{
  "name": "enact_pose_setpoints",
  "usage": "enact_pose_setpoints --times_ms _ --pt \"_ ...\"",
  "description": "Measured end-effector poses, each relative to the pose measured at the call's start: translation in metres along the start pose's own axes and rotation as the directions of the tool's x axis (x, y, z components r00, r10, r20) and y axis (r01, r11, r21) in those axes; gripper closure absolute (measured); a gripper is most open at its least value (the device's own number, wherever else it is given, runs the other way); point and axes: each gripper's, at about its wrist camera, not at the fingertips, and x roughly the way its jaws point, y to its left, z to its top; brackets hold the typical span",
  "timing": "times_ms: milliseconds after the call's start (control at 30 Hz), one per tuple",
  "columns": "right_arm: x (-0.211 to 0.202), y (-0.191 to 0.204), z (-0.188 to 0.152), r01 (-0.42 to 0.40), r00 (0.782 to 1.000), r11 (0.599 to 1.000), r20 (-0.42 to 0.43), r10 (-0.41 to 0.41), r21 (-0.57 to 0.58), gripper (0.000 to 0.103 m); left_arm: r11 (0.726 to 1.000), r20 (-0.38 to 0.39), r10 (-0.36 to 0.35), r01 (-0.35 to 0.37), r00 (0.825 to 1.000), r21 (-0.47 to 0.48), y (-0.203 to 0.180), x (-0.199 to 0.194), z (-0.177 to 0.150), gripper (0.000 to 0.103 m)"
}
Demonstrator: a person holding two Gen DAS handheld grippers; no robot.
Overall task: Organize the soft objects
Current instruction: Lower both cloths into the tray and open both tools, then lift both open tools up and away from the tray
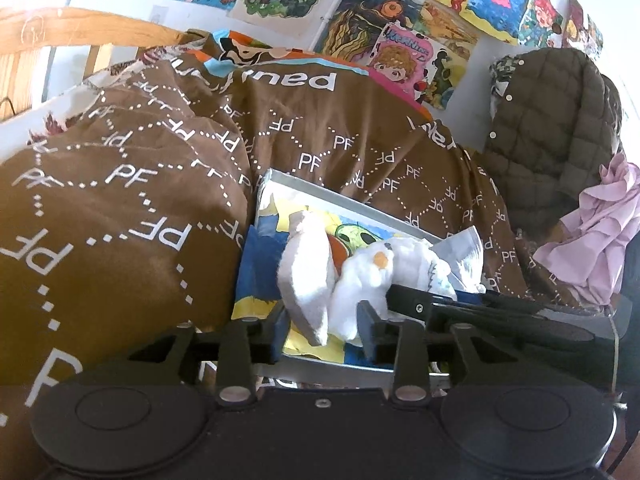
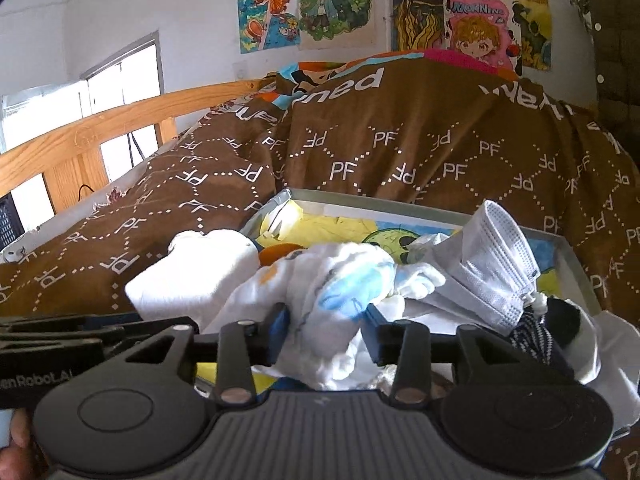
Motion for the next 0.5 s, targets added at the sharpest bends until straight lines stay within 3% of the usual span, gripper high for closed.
enact_pose_setpoints --times_ms 267,500 --pt "-0.011 -0.007 0.001 0.015 1.000 1.000 0.014 -0.015 0.002 0.040 0.999 0.032 0.025 -0.026 0.999 0.042 -0.009 -0.013 -0.001 0.035" --pt "-0.018 -0.016 -0.002 0.032 0.999 0.999 0.022 -0.033 0.018 0.032 0.997 0.057 0.047 -0.050 0.997 0.059 -0.015 -0.024 0.000 0.029"
